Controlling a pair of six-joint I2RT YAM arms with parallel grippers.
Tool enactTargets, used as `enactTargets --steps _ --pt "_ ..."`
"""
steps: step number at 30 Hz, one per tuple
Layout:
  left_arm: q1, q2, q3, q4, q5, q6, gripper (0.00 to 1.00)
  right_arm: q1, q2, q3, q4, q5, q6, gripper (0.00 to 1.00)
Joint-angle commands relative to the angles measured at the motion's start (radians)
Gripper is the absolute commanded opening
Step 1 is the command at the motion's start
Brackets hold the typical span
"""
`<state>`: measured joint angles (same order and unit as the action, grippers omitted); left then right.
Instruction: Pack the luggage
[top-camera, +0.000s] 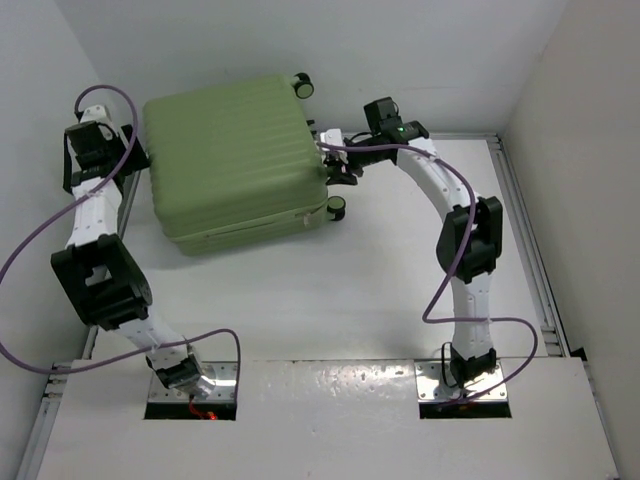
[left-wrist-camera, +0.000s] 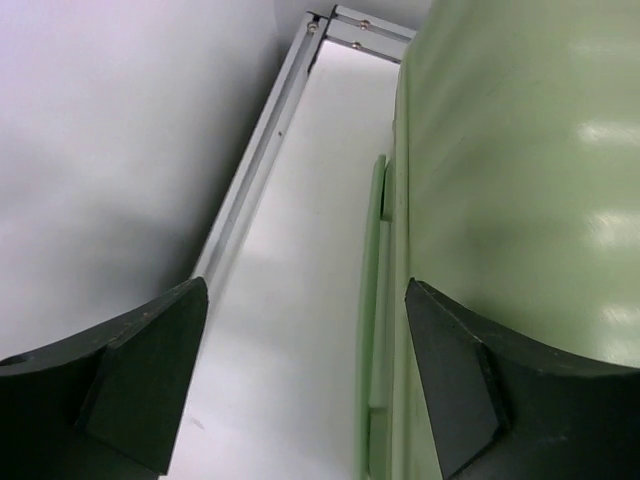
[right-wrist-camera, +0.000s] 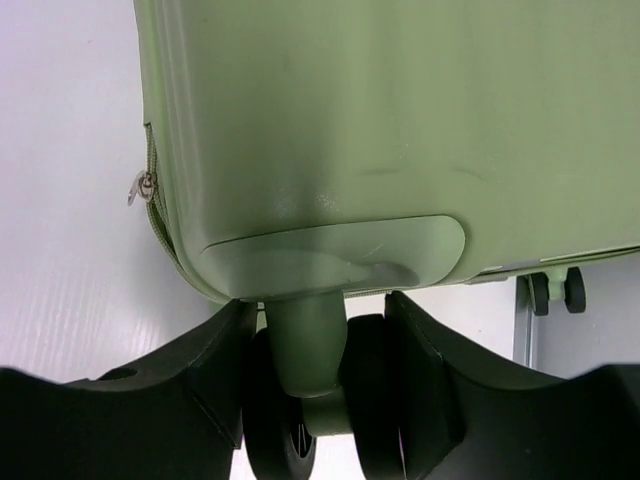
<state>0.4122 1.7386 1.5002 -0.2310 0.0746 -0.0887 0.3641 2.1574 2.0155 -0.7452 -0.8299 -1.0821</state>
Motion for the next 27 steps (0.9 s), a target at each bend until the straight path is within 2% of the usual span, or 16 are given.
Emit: enactTargets --steps 1,4,8,9,13,15,16,19,22,26,27 --pt "-0.095 -0.128 -0.139 -0.071 0.115 -0.095 0.87 -0.042 -0.03 -0.008 -0.153 0.002 -0.097 0.25" --pt "-0.062 -0.198 -0.172 -0.087 0.027 -0.095 0.87 -0.086 -0.039 -0.011 -0.189 -0.002 -0.113 0.16" --pt "-0.043 -0.211 -0.244 -0.087 0.002 -0.068 0.84 -0.117 -0.056 -0.046 -0.19 0.008 -0.154 0.13" --pt "-0.026 -0.211 -0.268 -0.087 0.002 -0.104 0.83 -0.122 -0.054 -0.046 -0.195 0.009 -0.157 0.13" --pt "0.005 -0.163 -0.291 -0.087 0.017 -0.176 0.78 -0.14 -0.05 -0.041 -0.183 0.035 -0.159 0.12" --pt "0.037 -0.149 -0.31 -0.026 0.045 -0.213 0.76 -0.152 -0.039 -0.037 -0.175 0.041 -0.157 0.12" --pt "0.049 -0.149 -0.32 -0.004 0.097 -0.213 0.73 -0.155 -0.033 -0.031 -0.171 0.048 -0.156 0.12" --pt "0.05 -0.067 -0.282 -0.036 0.134 -0.194 0.67 -0.171 -0.031 -0.032 -0.155 0.055 -0.142 0.12" --pt "0.028 0.008 -0.253 -0.065 0.171 -0.181 0.64 -0.178 -0.033 -0.032 -0.126 0.06 -0.125 0.23" --pt "0.017 0.052 -0.253 -0.012 0.218 -0.204 0.63 -0.186 -0.06 -0.052 -0.07 0.034 -0.035 0.54" --pt "0.017 0.062 -0.253 0.025 0.247 -0.215 0.63 -0.189 -0.079 -0.072 -0.04 0.003 0.028 0.54"
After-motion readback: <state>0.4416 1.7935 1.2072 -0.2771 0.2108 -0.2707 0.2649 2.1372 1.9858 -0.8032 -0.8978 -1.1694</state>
